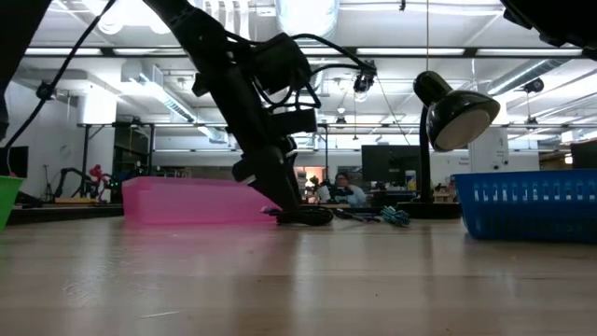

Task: Pick and place items into bin
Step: Put the black charger cable into the red bin

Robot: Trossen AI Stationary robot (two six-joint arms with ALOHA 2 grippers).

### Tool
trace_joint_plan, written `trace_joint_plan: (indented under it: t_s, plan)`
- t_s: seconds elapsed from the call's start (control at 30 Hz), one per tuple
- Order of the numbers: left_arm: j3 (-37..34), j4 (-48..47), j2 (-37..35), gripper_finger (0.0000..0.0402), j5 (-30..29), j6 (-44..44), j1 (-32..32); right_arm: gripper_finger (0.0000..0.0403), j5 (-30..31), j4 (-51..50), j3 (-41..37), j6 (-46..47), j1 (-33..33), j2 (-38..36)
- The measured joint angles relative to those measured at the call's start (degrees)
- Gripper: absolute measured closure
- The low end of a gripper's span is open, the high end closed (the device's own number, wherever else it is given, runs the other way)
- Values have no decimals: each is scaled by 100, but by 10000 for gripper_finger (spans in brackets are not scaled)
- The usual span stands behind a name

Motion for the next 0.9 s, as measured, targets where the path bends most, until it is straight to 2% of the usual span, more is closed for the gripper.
trace_joint_plan:
  t_s: [0.57, 0.7, 0.9]
  plan:
    - [10, 12, 159, 190, 195, 95, 176, 351, 1, -6, 0, -61, 0, 0]
    - [10, 30, 187, 223, 192, 99, 189, 351, 2, -7, 0, -83, 0, 2]
    - [8, 38, 283, 304, 247, 101, 236, 351, 0, -9, 0, -94, -4, 4]
